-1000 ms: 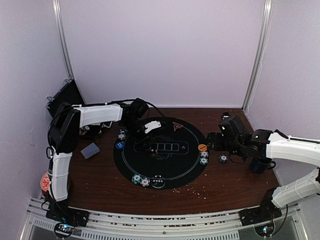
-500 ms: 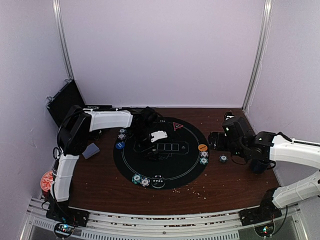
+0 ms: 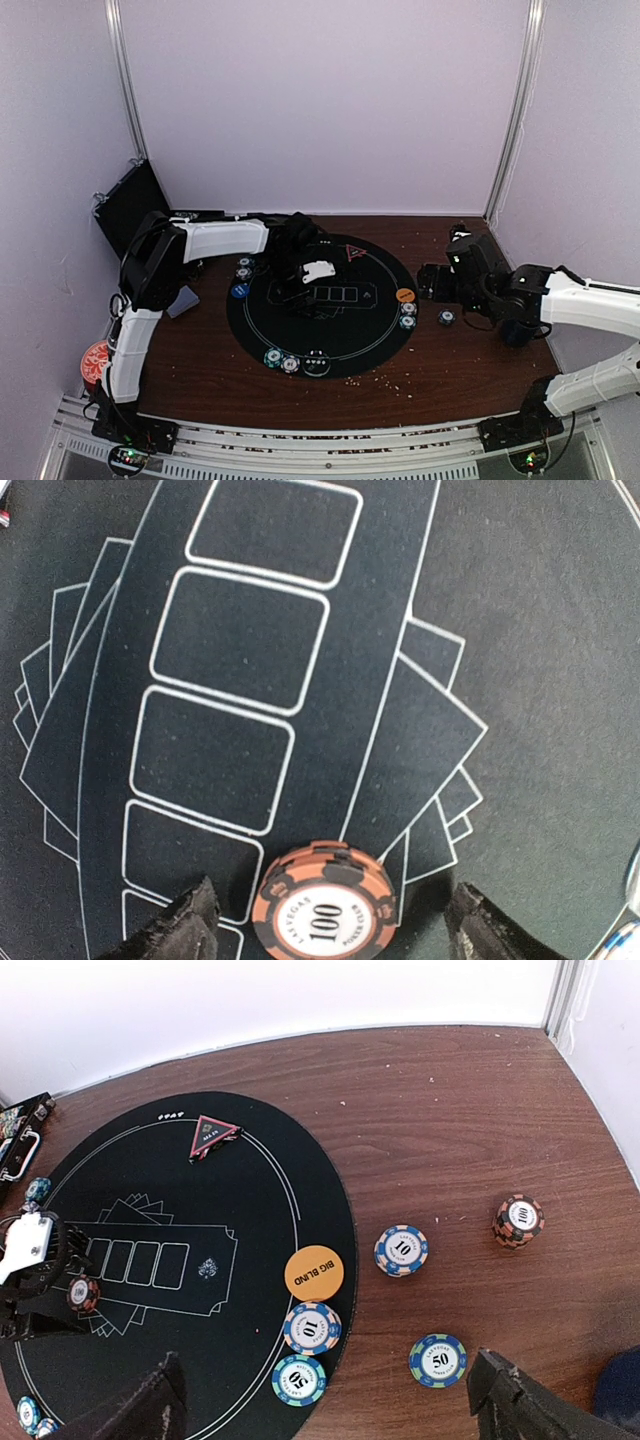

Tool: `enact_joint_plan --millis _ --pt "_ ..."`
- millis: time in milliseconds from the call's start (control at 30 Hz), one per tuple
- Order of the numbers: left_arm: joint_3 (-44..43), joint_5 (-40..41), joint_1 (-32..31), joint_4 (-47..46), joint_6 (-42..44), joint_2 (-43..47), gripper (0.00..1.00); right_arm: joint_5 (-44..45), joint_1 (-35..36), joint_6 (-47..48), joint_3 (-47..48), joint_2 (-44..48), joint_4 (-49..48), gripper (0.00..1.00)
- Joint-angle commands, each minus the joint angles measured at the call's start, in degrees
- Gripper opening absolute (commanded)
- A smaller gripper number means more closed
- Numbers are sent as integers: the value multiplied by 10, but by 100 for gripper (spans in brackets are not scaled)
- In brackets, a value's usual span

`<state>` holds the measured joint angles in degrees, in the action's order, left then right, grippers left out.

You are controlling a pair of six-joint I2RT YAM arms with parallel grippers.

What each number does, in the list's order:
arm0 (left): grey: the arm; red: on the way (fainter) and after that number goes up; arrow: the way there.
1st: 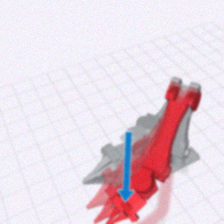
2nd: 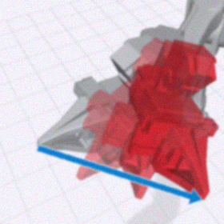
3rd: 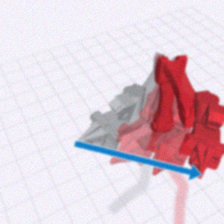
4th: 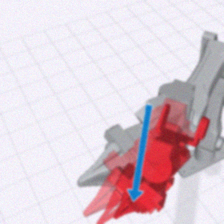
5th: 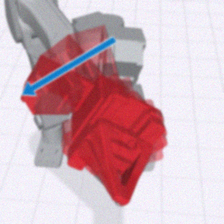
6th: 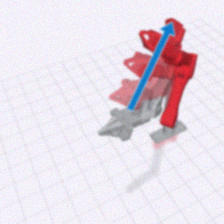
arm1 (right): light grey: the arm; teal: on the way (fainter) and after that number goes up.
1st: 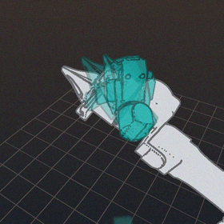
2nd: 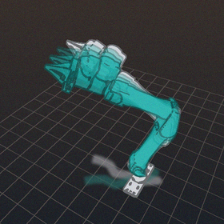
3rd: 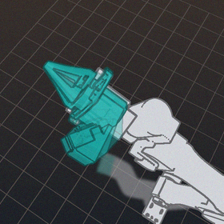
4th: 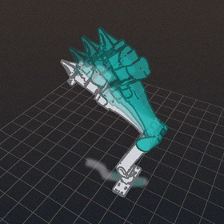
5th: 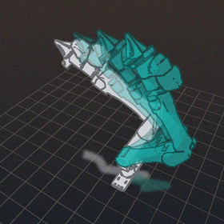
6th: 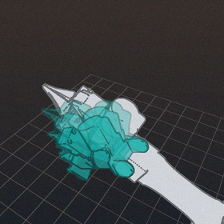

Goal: Distribute texas hold em gaming equipment
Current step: Pick up the pile of poker chips from the pile of poker chips.

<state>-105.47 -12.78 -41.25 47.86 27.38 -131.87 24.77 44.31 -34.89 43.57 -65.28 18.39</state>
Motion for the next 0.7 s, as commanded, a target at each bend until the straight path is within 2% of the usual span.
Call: enact_joint_plan --millis 0,300,467,667 --pt "-9 46 2 26 16 -15 79 12 -2 -4 -5 12 -7 99" --pt "-25 74 -5 34 22 -38 73 11 -3 -3 -5 13 -7 99" --pt "-41 75 -13 48 27 -49 65 11 -2 -3 -5 12 -7 99" --pt "-47 73 -14 55 29 -56 48 10 -2 -3 -5 15 -7 99"
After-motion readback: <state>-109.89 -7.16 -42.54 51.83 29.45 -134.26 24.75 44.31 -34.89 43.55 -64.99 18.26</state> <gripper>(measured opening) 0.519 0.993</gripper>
